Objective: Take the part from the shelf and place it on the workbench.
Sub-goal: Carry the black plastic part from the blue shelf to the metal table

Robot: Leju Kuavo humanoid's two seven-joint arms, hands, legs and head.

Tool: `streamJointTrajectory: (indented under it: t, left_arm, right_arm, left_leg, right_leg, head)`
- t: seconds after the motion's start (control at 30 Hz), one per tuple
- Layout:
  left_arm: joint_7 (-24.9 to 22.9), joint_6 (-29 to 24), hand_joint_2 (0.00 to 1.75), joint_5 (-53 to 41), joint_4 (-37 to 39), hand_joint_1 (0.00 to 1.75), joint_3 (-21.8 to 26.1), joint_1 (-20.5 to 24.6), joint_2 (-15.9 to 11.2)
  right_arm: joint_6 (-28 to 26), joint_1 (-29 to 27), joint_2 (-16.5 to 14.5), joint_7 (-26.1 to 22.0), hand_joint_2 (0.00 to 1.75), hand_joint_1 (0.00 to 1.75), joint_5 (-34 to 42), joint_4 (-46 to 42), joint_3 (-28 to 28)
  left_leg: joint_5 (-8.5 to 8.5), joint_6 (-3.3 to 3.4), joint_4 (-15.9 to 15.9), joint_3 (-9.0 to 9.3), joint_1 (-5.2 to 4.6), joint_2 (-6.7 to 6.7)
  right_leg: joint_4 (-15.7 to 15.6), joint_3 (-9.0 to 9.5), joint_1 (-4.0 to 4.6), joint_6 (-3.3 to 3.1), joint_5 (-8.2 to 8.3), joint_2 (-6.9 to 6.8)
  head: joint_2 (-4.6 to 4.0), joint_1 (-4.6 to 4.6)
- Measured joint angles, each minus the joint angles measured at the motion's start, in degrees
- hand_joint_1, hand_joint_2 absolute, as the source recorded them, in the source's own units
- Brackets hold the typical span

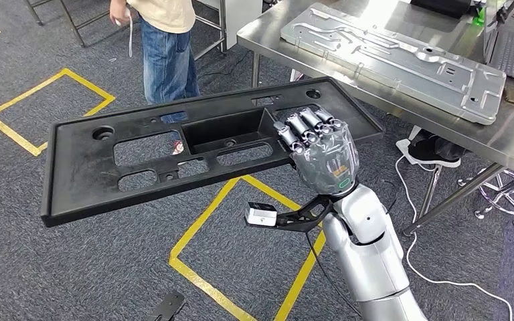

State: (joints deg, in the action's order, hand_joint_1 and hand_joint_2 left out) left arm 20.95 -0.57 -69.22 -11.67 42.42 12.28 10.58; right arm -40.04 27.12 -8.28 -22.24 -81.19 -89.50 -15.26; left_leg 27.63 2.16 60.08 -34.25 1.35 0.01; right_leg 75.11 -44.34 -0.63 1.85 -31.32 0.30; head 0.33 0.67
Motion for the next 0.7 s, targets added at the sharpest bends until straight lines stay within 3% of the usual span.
streamJointTrajectory:
  t: [0.07,0.13,0.23,0.33,0.43,0.47,0.5,0.53,0.6,0.63,0.7]
  left_arm:
    - [-0.01,0.04,1.75,0.03,0.00,0.00,-0.07,0.00,0.01]
    - [-0.01,0.13,1.75,0.04,0.00,0.00,-0.15,0.05,0.04]
    - [-0.01,0.34,1.75,0.07,0.00,0.00,-0.34,0.17,0.13]
    - [0.11,0.54,1.75,0.02,0.00,0.00,-0.54,0.30,0.14]
    - [0.19,0.64,1.75,-0.07,0.00,0.00,-0.59,0.22,0.13]
    - [0.19,0.68,1.75,-0.11,0.00,0.00,-0.59,0.09,0.13]
    - [0.19,0.72,1.75,-0.14,0.00,0.00,-0.60,-0.04,0.13]
    - [0.20,0.74,1.75,-0.15,0.00,0.00,-0.61,-0.12,0.13]
    - [0.23,0.78,1.75,-0.15,0.00,0.00,-0.63,-0.16,0.08]
    - [0.26,0.80,1.75,-0.15,0.00,0.00,-0.66,-0.15,0.05]
    - [0.30,0.84,1.75,-0.15,0.00,0.00,-0.74,-0.06,0.00]
  right_arm:
    - [0.00,0.09,0.00,0.03,1.75,1.75,-0.19,0.00,0.00]
    - [0.00,0.38,-0.01,0.07,1.75,1.75,-0.22,-0.01,0.00]
    - [0.00,0.77,-0.01,0.18,1.75,1.75,-0.31,-0.02,0.00]
    - [0.00,0.85,-0.09,0.18,1.75,1.75,-0.34,-0.04,0.00]
    - [0.01,1.00,-0.17,0.14,1.75,1.75,-0.34,-0.01,0.00]
    - [0.01,0.93,-0.18,0.10,1.75,1.75,-0.34,0.00,0.00]
    - [0.01,0.87,-0.18,0.07,1.75,1.75,-0.34,0.01,0.00]
    - [0.02,0.84,-0.18,0.04,1.75,1.75,-0.34,0.01,0.00]
    - [0.02,0.84,-0.19,0.03,1.75,1.75,-0.34,0.01,0.00]
    - [0.02,0.90,-0.20,0.03,1.75,1.75,-0.33,0.02,0.00]
    - [0.01,1.01,-0.26,0.03,1.75,1.75,-0.33,0.02,0.00]
  left_leg:
    - [0.45,-0.17,-0.01,0.58,0.00,-0.07]
    - [0.92,-0.57,-0.17,1.12,-0.08,-0.10]
    - [1.24,-1.50,-0.85,1.54,-0.16,0.11]
    - [2.52,-2.08,1.07,1.10,-0.19,0.33]
    - [5.93,-2.08,11.54,-4.90,-0.23,0.22]
    - [6.16,-2.12,14.33,-6.95,-0.25,0.22]
    - [5.24,-2.15,15.23,-8.17,-0.24,0.22]
    - [3.11,-2.12,13.82,-8.27,-0.24,0.22]
    - [-2.03,-1.88,7.03,-6.17,-0.27,0.19]
    - [-3.47,-1.76,3.95,-4.85,-0.39,0.13]
    - [-3.05,-1.25,1.14,-3.37,-0.71,-0.04]
  right_leg:
    - [-5.70,2.17,0.00,-0.44,4.34,-0.04]
    - [-12.39,5.36,0.41,-1.09,7.09,-0.24]
    - [-15.27,6.80,0.95,-1.87,6.65,-0.28]
    - [-16.72,8.44,0.55,-2.76,6.23,-0.09]
    - [-17.09,10.12,0.77,-3.59,5.12,-0.10]
    - [-17.01,10.63,0.90,-3.66,4.62,-0.04]
    - [-16.88,11.19,0.99,-3.68,4.07,0.05]
    - [-16.72,11.86,1.03,-3.63,3.46,0.18]
    - [-16.46,13.38,1.01,-3.33,2.02,0.38]
    - [-16.30,13.93,1.11,-3.06,1.35,0.45]
    - [-16.24,14.33,1.08,-2.41,0.64,0.53]
  head:
    - [0.00,0.01]
    - [0.00,0.00]
    - [0.00,-0.02]
    - [0.00,-0.04]
    - [0.00,-0.04]
    - [0.00,-0.04]
    - [0.00,-0.04]
    - [0.00,-0.05]
    - [0.00,-0.04]
    - [0.00,-0.04]
    - [0.00,-0.04]
